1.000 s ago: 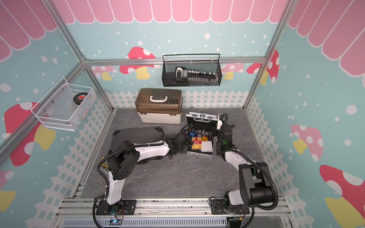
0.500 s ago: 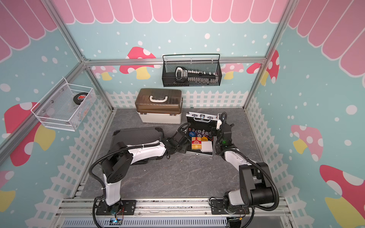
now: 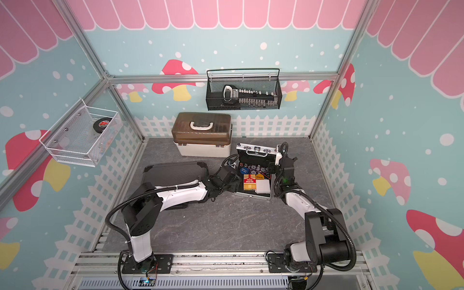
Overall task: Close the poker set cases
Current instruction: Close the lid of the poker set case.
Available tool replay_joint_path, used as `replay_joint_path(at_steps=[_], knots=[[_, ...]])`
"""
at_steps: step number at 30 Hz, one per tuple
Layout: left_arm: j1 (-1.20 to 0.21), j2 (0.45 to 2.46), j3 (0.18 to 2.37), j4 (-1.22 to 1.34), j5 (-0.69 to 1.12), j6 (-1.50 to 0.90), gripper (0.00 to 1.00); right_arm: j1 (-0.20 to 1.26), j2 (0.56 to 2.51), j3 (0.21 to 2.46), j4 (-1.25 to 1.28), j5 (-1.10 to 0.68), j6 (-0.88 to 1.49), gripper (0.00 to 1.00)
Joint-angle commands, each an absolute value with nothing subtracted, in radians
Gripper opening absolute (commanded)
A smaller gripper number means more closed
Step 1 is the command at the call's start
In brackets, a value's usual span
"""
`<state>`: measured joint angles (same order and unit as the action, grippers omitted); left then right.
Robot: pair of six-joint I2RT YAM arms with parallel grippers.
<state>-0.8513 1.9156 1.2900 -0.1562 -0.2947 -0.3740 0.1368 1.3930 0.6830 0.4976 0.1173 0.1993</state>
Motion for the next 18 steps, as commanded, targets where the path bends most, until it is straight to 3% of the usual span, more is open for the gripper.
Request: replay_joint_path(at_steps=[1, 18], knots=[[-0.834, 1.913, 1.304, -0.031, -0.294, -0.363, 0.72, 0.153, 1.392, 0.666, 0.312, 0.097, 0.228, 0.0], [-0.798, 2.003, 1.35, 0.076, -0.208, -0.441, 0.72, 0.164, 1.24, 0.598, 0.151, 0.05, 0.307, 0.02]])
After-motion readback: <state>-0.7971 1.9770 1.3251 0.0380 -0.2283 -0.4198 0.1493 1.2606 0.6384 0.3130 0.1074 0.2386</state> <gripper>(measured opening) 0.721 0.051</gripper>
